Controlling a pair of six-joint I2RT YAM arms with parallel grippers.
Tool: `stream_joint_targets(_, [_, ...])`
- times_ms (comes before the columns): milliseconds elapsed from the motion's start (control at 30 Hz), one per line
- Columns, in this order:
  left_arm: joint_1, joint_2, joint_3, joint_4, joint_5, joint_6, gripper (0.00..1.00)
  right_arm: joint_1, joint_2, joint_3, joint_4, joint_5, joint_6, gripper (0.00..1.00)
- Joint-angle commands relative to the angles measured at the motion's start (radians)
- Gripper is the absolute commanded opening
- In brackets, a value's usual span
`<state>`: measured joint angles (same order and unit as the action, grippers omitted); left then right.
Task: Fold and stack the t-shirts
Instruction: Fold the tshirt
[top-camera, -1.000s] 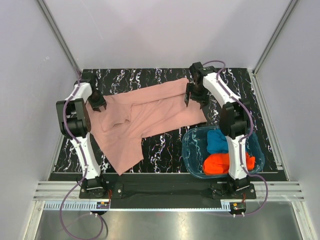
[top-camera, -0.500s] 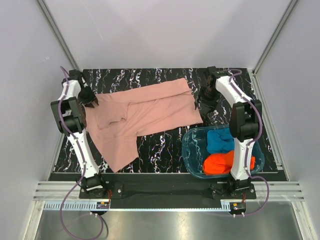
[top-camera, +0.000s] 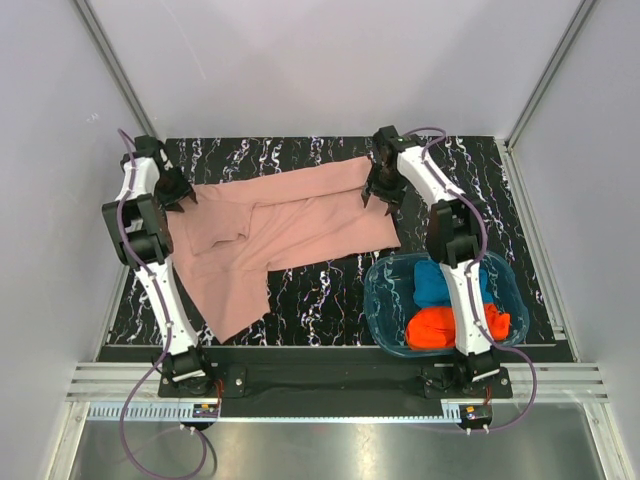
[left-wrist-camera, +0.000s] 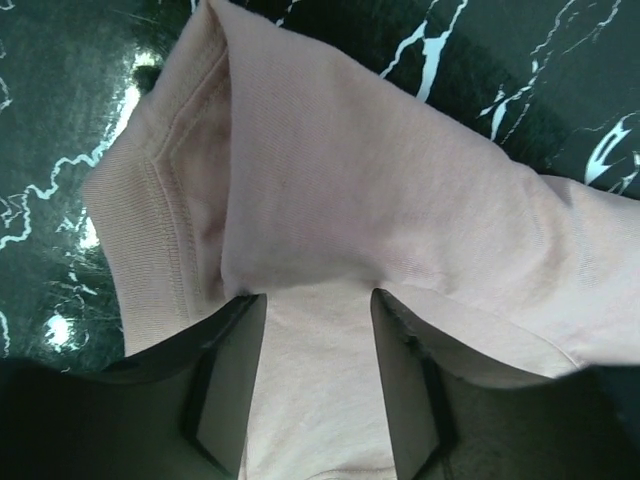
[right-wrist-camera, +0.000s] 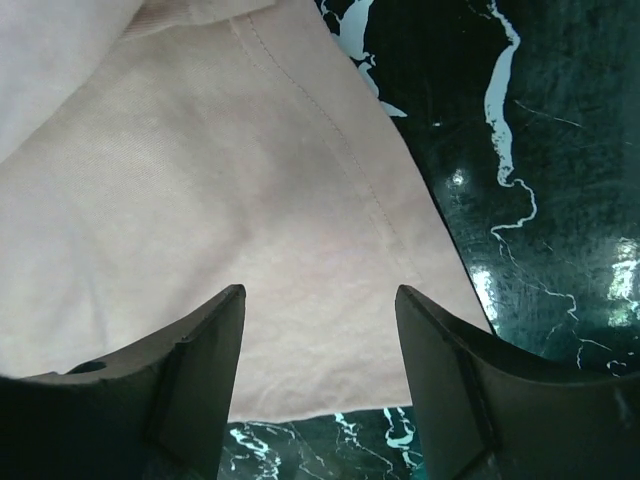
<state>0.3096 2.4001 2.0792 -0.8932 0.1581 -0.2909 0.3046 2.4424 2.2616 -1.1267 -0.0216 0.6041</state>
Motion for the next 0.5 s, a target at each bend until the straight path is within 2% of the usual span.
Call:
stream_joint_targets(0, [0.011, -0.114, -0.043, 0.062, 0.078, -0.061, 0.55, 0.019, 0.029, 0.061, -0.047, 0.100, 0.019, 0.69])
stream_joint_targets(200, [-0.043, -0.396, -0.303, 0.201, 0.112, -0.172, 0.56, 0.031, 0.055, 0.026, 0.039, 0.156, 0.005, 0.70])
stream_joint_targets(300, [-0.076, -0.493, -0.451, 0.243, 0.110, -0.186, 0.56, 0.031, 0.118, 0.093, 0.054, 0.195, -0.016, 0.71])
stream_joint_targets(467, [-0.138, -0.685, -0.726, 0.287, 0.106, -0.197, 0.55, 0.033, 0.271, 0.317, 0.058, 0.232, -0.084, 0.71])
